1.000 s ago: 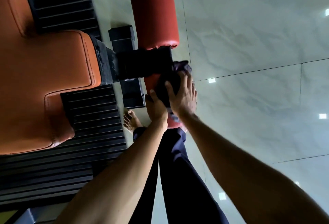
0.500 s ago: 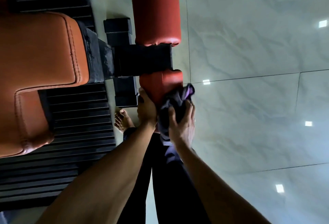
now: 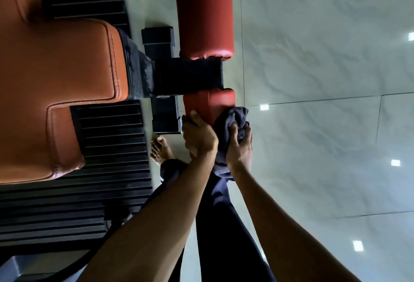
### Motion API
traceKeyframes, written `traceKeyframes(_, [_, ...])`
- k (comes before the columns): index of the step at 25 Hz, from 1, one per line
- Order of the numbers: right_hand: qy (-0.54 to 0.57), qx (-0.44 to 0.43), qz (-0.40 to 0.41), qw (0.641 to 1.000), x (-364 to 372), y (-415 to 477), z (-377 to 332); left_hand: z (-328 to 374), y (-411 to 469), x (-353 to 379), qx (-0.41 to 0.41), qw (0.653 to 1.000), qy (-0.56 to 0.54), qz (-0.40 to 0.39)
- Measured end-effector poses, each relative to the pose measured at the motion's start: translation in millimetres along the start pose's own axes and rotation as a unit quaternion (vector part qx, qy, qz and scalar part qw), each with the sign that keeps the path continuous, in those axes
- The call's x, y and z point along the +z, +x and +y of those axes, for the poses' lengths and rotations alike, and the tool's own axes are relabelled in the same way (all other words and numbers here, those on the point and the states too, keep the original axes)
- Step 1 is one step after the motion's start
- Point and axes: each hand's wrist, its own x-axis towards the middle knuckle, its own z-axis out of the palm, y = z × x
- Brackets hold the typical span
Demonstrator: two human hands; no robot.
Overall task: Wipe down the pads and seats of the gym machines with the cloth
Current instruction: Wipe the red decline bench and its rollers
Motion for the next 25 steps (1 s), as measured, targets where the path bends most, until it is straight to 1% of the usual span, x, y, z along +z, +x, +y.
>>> traceKeyframes(1, [-0.007,-0.008,-0.002,1.000,-1,-6,3,4,-6,3,0.016,0.999,0.029,0.014])
traceKeyframes(3, [-0.025,-0.041,-0.008,0.999,-1,-10,-6,5,-6,4,0.027,0.999,0.041,0.017])
traceKeyframes(5, [-0.046,-0.083,0.000,0.995,3,5,-26,3,1,3,0.033,0.999,0.034,0.006])
traceKeyframes(8, [-0.051,-0.113,0.012,0.992,7,30,-45,-6,11,-2,0.053,0.998,0.025,-0.027])
traceKeyframes(10, [-0.051,-0.152,0.016,0.987,7,32,-46,-9,20,-5,0.035,0.997,-0.012,-0.062])
traceKeyframes(12, [-0.040,-0.193,0.018,0.980,12,35,-37,-13,31,-8,0.021,0.990,-0.094,-0.105])
traceKeyframes(13, [-0.021,-0.181,0.027,0.983,14,40,-31,-15,35,-9,0.018,0.985,-0.126,-0.120])
traceKeyframes(14, [0.008,-0.136,0.036,0.990,14,50,-24,-16,38,-10,0.018,0.980,-0.148,-0.131])
traceKeyframes(16, [0.047,-0.013,0.033,0.998,6,59,-6,-17,37,-12,0.022,0.977,-0.157,-0.139])
traceKeyframes(17, [0.040,0.020,0.026,0.999,0,52,4,-14,34,-13,0.023,0.979,-0.151,-0.135])
traceKeyframes(18, [0.026,0.030,0.020,0.999,-3,40,13,-11,29,-12,0.017,0.984,-0.130,-0.121])
traceKeyframes(19, [0.016,0.021,0.017,1.000,-5,26,22,-8,24,-10,0.010,0.991,-0.091,-0.092])
traceKeyframes(21, [0.008,-0.038,0.018,0.999,-5,0,30,-2,13,-4,-0.003,1.000,-0.012,-0.025])
traceKeyframes(22, [-0.003,-0.070,0.021,0.997,-3,-6,26,2,9,-2,0.000,1.000,0.000,-0.010])
traceKeyframes(24, [-0.020,-0.132,0.025,0.991,2,5,2,4,9,-2,-0.009,1.000,0.002,-0.004])
traceKeyframes(25, [-0.034,-0.147,0.024,0.988,5,18,-16,3,14,-3,-0.020,1.000,0.008,-0.013])
